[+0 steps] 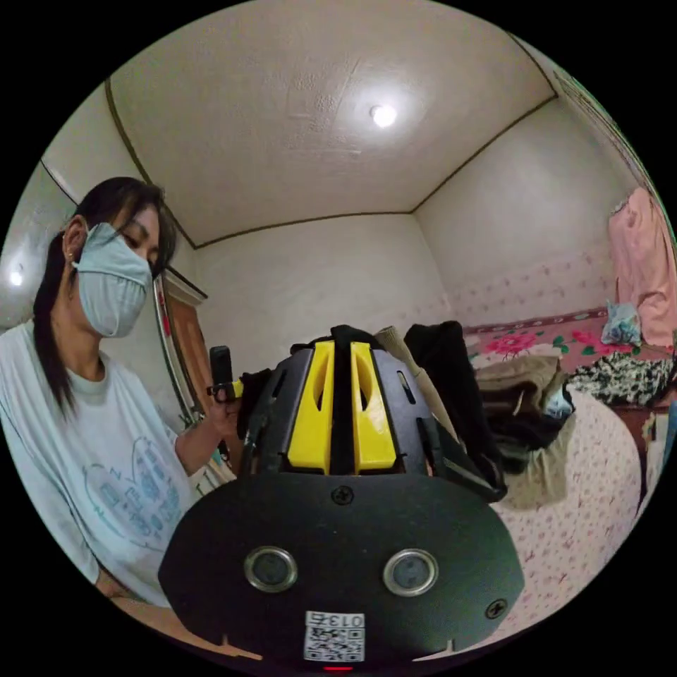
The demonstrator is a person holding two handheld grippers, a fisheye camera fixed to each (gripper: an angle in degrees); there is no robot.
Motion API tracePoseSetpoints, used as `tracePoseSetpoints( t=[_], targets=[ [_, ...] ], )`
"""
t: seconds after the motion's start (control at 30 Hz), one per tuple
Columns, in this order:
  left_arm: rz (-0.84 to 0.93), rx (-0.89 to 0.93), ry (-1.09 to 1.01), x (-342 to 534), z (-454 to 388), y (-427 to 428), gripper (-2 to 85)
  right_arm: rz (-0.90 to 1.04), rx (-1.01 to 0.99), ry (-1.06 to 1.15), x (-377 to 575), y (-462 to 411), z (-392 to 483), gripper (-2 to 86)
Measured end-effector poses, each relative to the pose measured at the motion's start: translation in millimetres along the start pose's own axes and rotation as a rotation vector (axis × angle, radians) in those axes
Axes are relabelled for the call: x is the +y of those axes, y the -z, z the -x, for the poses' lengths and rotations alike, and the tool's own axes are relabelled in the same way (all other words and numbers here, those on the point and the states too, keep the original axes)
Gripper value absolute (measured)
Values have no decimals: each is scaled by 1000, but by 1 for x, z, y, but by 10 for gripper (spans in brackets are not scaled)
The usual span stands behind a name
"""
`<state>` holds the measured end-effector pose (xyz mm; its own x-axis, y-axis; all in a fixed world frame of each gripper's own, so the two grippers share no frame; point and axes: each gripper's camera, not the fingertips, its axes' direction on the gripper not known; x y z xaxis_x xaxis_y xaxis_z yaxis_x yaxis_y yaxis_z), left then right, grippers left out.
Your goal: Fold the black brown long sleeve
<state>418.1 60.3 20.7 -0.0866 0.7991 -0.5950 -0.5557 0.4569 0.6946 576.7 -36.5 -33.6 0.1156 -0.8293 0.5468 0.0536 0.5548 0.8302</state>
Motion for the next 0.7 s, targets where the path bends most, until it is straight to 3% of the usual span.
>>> tracePoseSetpoints(
  t=[0.17,0.2,0.27,0.33,0.47,0.7],
  targets=[
    [336,59,380,118,0,-27,11,492,256,-486,154,-16,-11,31],
    [367,58,441,143,-4,-25,9,517,292,-531,170,-14,-10,31],
    [301,44,532,169,-4,-7,9,515,391,-672,215,7,-1,33],
    [222,-93,640,190,4,25,16,499,459,-684,231,23,10,33],
    [238,-320,730,210,23,50,57,541,635,-664,244,48,21,37],
    [362,-528,846,241,79,36,96,463,618,-644,252,60,31,91]
  ],
)
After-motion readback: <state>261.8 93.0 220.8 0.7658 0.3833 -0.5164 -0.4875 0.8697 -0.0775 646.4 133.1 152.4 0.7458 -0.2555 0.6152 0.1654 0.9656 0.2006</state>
